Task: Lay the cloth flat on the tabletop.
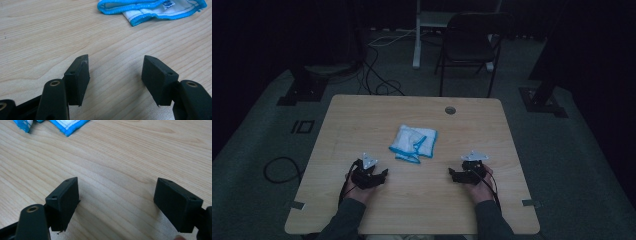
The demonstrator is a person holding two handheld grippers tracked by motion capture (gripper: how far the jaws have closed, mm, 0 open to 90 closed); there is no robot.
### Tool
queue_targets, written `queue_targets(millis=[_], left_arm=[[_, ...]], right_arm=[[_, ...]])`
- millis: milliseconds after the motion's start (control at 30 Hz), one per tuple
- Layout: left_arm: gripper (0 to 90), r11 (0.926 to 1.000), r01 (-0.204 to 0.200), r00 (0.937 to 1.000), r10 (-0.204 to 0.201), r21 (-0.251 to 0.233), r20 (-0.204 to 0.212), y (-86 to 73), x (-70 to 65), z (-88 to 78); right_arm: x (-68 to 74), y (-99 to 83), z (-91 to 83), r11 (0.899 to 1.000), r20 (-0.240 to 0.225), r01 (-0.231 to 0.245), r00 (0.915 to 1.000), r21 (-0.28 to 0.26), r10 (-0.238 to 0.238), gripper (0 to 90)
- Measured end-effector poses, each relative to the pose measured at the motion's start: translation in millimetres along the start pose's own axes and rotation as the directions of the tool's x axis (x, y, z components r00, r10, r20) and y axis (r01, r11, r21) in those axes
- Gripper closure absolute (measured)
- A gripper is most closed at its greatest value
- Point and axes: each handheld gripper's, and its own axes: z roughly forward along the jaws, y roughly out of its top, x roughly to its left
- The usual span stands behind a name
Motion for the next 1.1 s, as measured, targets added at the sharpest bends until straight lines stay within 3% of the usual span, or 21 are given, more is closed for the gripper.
queue_targets(millis=[500, 867, 933, 1100], left_arm=[[40.2, 0.9999, 0.017, 0.9997, -0.017, 0.001, -0.017, 0.1, -2.5, -0.1], [42.7, 0.9997, 0.008, 1.0000, -0.008, 0.024, -0.003, 4.2, -4.7, 0.2], [49.3, 0.9997, 0.019, 0.9996, -0.020, 0.016, 0.020, 4.0, -5.1, -0.5], [52.5, 0.9995, 0.020, 0.9984, -0.021, 0.024, 0.053, 7.0, -7.9, 0.2]], right_arm=[[0.7, 1.6, 1.9, 1.000, -0.011, 0.010, 0.9999, 0.006, -0.010, 17.7], [6.3, 10.8, 0.3, 0.998, -0.022, 0.026, 0.9994, 0.061, -0.025, 32.4], [7.6, 12.3, -0.1, 0.997, -0.031, 0.036, 0.9989, 0.068, -0.034, 36.7], [11.8, 12.4, -1.5, 0.997, -0.026, 0.064, 0.9977, 0.040, -0.063, 40.3]])
